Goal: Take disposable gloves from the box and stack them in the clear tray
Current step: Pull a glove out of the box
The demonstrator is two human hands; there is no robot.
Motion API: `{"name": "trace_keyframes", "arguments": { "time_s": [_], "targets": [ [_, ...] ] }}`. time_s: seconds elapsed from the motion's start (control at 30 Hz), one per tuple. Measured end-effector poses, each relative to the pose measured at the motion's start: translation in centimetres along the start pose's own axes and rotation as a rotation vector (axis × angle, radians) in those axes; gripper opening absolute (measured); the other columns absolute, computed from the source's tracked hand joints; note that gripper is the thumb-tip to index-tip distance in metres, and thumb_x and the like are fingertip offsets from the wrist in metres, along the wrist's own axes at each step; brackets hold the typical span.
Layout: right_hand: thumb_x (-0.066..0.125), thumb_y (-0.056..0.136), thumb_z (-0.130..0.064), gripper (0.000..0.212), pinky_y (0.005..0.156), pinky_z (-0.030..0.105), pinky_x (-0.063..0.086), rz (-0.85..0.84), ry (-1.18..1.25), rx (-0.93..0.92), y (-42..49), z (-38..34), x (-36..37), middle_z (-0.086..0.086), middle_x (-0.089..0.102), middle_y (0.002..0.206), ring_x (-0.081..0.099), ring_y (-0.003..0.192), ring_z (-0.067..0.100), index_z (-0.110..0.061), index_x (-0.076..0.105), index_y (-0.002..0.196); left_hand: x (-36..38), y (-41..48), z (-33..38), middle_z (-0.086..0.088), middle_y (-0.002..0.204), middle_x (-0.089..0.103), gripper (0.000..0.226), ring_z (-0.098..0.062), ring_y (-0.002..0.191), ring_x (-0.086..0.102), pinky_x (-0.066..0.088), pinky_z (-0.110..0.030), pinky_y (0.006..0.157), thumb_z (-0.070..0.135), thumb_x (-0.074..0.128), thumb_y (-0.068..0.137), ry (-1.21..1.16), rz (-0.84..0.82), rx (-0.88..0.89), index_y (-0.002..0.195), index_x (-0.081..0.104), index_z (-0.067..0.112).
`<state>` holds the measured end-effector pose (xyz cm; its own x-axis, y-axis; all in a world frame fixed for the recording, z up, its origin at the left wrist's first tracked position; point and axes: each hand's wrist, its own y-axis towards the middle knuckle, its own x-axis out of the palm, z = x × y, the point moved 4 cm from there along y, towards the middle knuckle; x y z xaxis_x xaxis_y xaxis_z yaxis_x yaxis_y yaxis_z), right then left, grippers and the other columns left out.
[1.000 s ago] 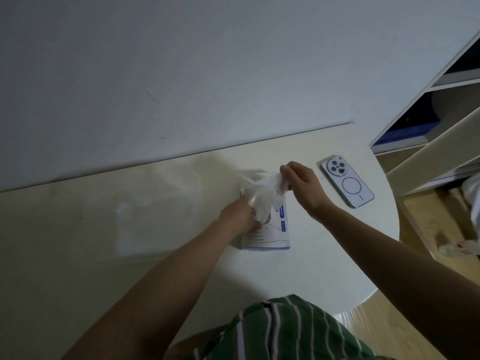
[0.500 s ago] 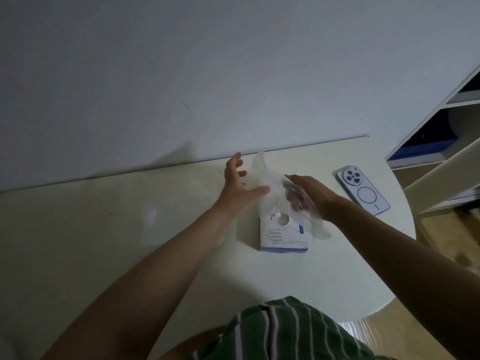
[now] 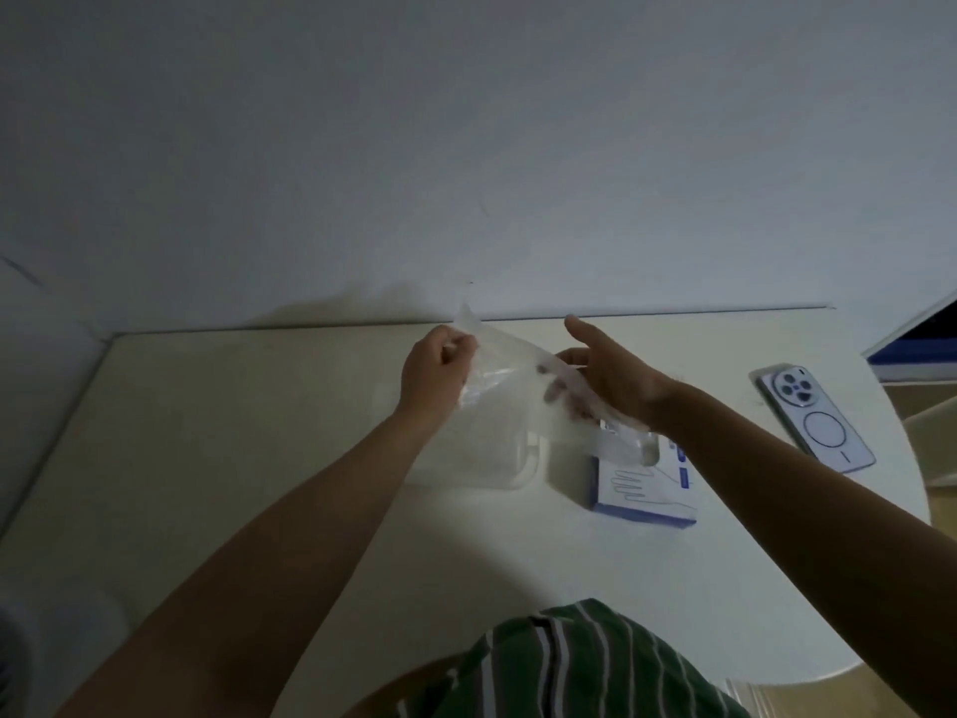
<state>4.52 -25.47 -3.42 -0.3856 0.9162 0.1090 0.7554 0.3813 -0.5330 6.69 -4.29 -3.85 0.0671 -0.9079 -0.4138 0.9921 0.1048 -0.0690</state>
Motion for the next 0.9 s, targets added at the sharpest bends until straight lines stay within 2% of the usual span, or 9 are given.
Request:
{"name": "trace_keyframes", "arguments": {
  "time_s": [0.1, 0.17, 0.23, 0.33, 0.47, 0.6, 0.7, 0.8, 0.9],
  "targets": [
    [0.046, 0.090, -0.059, 0.062, 0.077, 0.032, 0.051, 0.156, -0.160, -0.067, 0.9, -1.5, 1.1, 0.012, 0.067, 0.107, 0.063, 0.086, 0.022, -0.006, 0.061, 0.118, -2.9, 0.4, -2.5, -0.015, 0.077, 0.065, 0.022, -0.032, 0.074, 0.061, 0.045, -0.036, 0.069, 0.023, 0.049, 0.098, 0.184, 0.091, -0.003, 0.097, 0.060, 0.003],
    [0.055, 0.095, -0.039, 0.037, 0.090, 0.034, 0.049, 0.365, -0.316, -0.253, 1.2, -2.8, 1.6, 0.006, 0.065, 0.115, 0.061, 0.104, 0.020, -0.011, 0.063, 0.117, -4.3, 0.4, -3.9, -0.016, 0.083, 0.068, 0.024, -0.034, 0.080, 0.063, 0.046, -0.037, 0.072, 0.025, 0.045, 0.099, 0.309, 0.119, -0.023, 0.101, 0.058, 0.005],
    [0.064, 0.092, -0.022, 0.019, 0.088, 0.031, 0.051, 0.529, -0.429, -0.540, 0.9, -4.8, 3.1, 0.003, 0.064, 0.111, 0.062, 0.099, 0.016, -0.013, 0.066, 0.108, -5.3, 0.6, -5.1, -0.017, 0.084, 0.068, 0.025, -0.035, 0.083, 0.062, 0.048, -0.040, 0.073, 0.026, 0.043, 0.100, 0.426, 0.142, -0.042, 0.101, 0.056, 0.005],
    [0.064, 0.089, -0.007, 0.010, 0.072, 0.023, 0.052, 0.393, -0.598, -0.787, 1.5, -6.7, 7.1, 0.002, 0.067, 0.098, 0.064, 0.081, 0.015, -0.010, 0.070, 0.096, -5.5, 0.6, -5.9, -0.018, 0.087, 0.064, 0.024, -0.038, 0.082, 0.060, 0.042, -0.039, 0.067, 0.024, 0.037, 0.101, 0.562, 0.144, -0.047, 0.102, 0.052, 0.005],
    [0.059, 0.091, -0.013, 0.020, 0.080, 0.027, 0.052, 0.184, -1.093, -0.551, 5.9, -3.5, 11.2, -0.001, 0.066, 0.097, 0.061, 0.082, 0.010, -0.019, 0.070, 0.106, -4.5, 0.5, -6.0, -0.014, 0.086, 0.064, 0.023, -0.034, 0.077, 0.060, 0.037, -0.036, 0.059, 0.023, 0.029, 0.103, 0.665, 0.109, -0.043, 0.104, 0.045, 0.006],
    [0.059, 0.093, -0.021, 0.036, 0.088, 0.032, 0.049, 0.149, -1.248, -0.206, 9.3, 1.4, 10.9, 0.003, 0.060, 0.118, 0.060, 0.104, 0.021, -0.021, 0.054, 0.128, -4.2, 0.9, -7.1, -0.017, 0.100, 0.065, 0.019, -0.034, 0.086, 0.063, 0.038, -0.036, 0.063, 0.009, 0.035, 0.099, 0.816, -0.014, -0.149, 0.117, 0.039, 0.006],
    [0.064, 0.091, -0.027, 0.052, 0.090, 0.038, 0.052, 0.106, -1.270, -0.120, 10.7, 3.4, 11.0, 0.006, 0.056, 0.127, 0.060, 0.108, 0.025, -0.022, 0.043, 0.138, -4.0, 0.8, -7.5, -0.018, 0.110, 0.058, 0.031, -0.034, 0.093, 0.062, 0.041, -0.035, 0.066, 0.004, 0.038, 0.095, 0.826, -0.063, -0.158, 0.125, 0.034, 0.005],
    [0.069, 0.087, -0.027, 0.067, 0.089, 0.037, 0.052, 0.080, -1.288, -0.096, 11.6, 4.4, 11.5, 0.008, 0.050, 0.130, 0.059, 0.109, 0.026, -0.023, 0.034, 0.144, -3.7, 0.5, -6.7, -0.013, 0.122, 0.045, 0.044, -0.028, 0.103, 0.052, 0.044, -0.033, 0.078, 0.001, 0.043, 0.086, 0.925, -0.026, 0.128, 0.130, 0.039, 0.008],
    [0.072, 0.084, -0.026, 0.072, 0.081, 0.031, 0.050, 0.061, -1.284, -0.083, 12.1, 5.0, 11.7, 0.009, 0.049, 0.125, 0.057, 0.102, 0.025, -0.019, 0.032, 0.145, -2.6, 0.1, -5.1, -0.008, 0.104, 0.056, 0.033, -0.026, 0.094, 0.052, 0.043, -0.034, 0.077, 0.001, 0.044, 0.080, 1.014, -0.042, 0.541, 0.107, 0.059, 0.013]
  ]
}}
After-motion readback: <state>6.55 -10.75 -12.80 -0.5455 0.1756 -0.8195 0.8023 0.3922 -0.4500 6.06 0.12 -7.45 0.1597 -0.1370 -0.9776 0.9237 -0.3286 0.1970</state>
